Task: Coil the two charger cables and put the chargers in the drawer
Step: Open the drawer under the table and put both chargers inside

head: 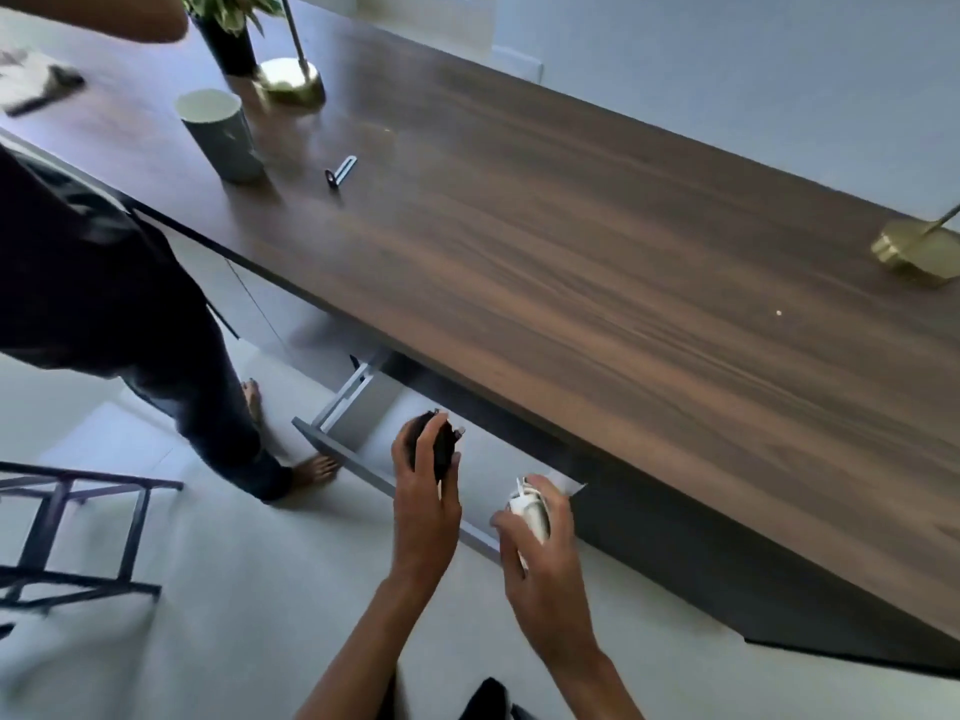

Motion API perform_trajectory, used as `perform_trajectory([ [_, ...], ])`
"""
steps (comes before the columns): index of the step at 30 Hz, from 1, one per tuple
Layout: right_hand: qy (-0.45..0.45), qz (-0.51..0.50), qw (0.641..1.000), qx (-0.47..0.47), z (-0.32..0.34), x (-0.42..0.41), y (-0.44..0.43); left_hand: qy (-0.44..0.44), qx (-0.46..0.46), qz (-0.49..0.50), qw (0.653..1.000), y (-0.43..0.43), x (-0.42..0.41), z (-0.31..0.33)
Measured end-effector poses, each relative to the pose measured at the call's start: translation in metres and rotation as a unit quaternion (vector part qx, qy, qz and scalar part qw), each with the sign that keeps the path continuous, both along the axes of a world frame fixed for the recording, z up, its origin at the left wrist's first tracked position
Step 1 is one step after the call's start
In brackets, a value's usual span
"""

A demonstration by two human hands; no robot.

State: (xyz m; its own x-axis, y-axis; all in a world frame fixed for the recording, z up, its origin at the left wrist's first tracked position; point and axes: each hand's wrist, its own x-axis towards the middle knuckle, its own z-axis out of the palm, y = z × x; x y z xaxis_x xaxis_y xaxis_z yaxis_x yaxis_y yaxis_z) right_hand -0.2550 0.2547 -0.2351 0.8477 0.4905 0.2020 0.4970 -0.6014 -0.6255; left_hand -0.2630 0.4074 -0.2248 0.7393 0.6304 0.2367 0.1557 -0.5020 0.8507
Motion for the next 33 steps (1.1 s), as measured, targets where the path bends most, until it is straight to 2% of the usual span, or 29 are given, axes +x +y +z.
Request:
perform_trajectory([
  [4, 0.169, -0.065, 0.983, 0.002, -0.096, -0.008, 0.014, 0.081, 0.005, -0.074, 0.994, 0.029, -0.028, -0.089],
  [6, 0.192, -0.098, 0.976, -0.018, -0.146, 0.007, 0.015, 0.123, 0.018, -0.116, 0.985, 0.041, -0.028, -0.136],
  [10, 0.182, -0.119, 0.976, -0.030, -0.228, 0.060, 0.020, 0.146, 0.055, -0.181, 0.971, 0.064, 0.008, -0.212],
  [17, 0.258, -0.112, 0.951, -0.126, -0.327, 0.090, 0.033, 0.184, 0.043, -0.210, 0.959, 0.069, 0.053, -0.305],
  [24, 0.281, -0.161, 0.936, -0.139, -0.354, 0.077, 0.023, 0.244, 0.031, -0.216, 0.945, 0.072, 0.055, -0.345],
  [29, 0.224, -0.196, 0.948, -0.117, -0.348, 0.064, 0.023, 0.299, 0.030, -0.203, 0.932, 0.063, 0.062, -0.344],
  [31, 0.215, -0.209, 0.947, -0.115, -0.348, 0.061, 0.023, 0.334, 0.035, -0.208, 0.919, 0.061, 0.069, -0.345],
  [33, 0.215, -0.219, 0.943, -0.125, -0.349, 0.060, 0.023, 0.381, 0.048, -0.242, 0.891, 0.060, 0.075, -0.348],
])
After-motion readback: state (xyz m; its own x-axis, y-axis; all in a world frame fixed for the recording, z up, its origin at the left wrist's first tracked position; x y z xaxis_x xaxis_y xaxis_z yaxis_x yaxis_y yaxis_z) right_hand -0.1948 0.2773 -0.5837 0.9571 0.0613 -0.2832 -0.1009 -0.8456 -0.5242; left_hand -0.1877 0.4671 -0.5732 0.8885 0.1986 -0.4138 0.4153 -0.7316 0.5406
